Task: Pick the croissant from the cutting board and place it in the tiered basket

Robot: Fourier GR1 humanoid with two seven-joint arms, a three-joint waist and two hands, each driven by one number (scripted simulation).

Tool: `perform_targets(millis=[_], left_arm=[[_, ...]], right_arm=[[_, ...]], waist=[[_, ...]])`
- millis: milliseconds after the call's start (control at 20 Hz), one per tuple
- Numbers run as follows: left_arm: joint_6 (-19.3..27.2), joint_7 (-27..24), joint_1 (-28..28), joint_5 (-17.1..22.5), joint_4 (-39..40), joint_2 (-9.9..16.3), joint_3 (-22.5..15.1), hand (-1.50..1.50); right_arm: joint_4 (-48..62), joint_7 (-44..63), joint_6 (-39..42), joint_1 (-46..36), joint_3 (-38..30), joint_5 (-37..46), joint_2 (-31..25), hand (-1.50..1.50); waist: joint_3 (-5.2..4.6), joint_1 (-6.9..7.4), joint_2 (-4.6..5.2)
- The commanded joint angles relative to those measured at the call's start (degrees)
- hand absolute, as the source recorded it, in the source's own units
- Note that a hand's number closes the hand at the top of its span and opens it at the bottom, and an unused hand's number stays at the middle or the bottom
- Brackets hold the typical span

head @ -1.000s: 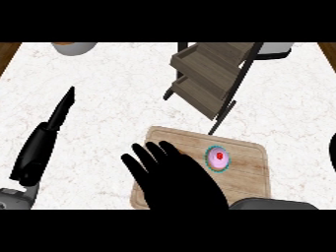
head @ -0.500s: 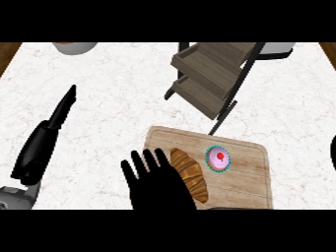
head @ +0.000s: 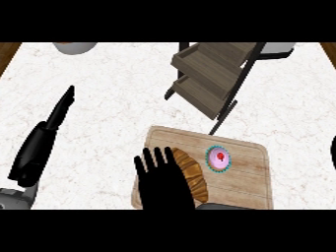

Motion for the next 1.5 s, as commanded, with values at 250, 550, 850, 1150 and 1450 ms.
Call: perform_targets(millis=[250,550,850,1150,1450], left_arm=[[-1.0,-0.6,-2.1,-0.6,2.6,-0.8,1.7,0.00],[-0.9,-0.6,2.5,-1.7,-1.2,-1.9,0.5,0.00],[-2.8,1.2,-1.3,-3.0,0.3,-2.3,1.8,0.00],[-3.9,-2.6,3.3,-2.1,-0.8,-2.8,4.0,0.00],[-5.4,2.2,-1.4,-3.9,-0.5,-5.1,4.7,0.00]], right_arm=[[0.5,8.8,8.0,4.3,0.5,0.8,-1.9,-1.50],[-6.5,7.5,7.2,4.6,-6.2,6.5,-6.2,-1.50],[-2.1,3.4,7.3,8.0,-7.0,12.7,-2.7,-1.50],[0.8,-7.3,7.4,12.1,-12.4,13.8,-7.7,-1.50],[-2.0,-5.3,7.7,17.9,-12.2,20.6,-2.6,-1.50]], waist=[[0.01,-0.37,0.15],[0.04,-0.06,-0.10],[0.05,0.13,0.23],[0.06,0.51,0.25],[0.07,0.12,0.21]])
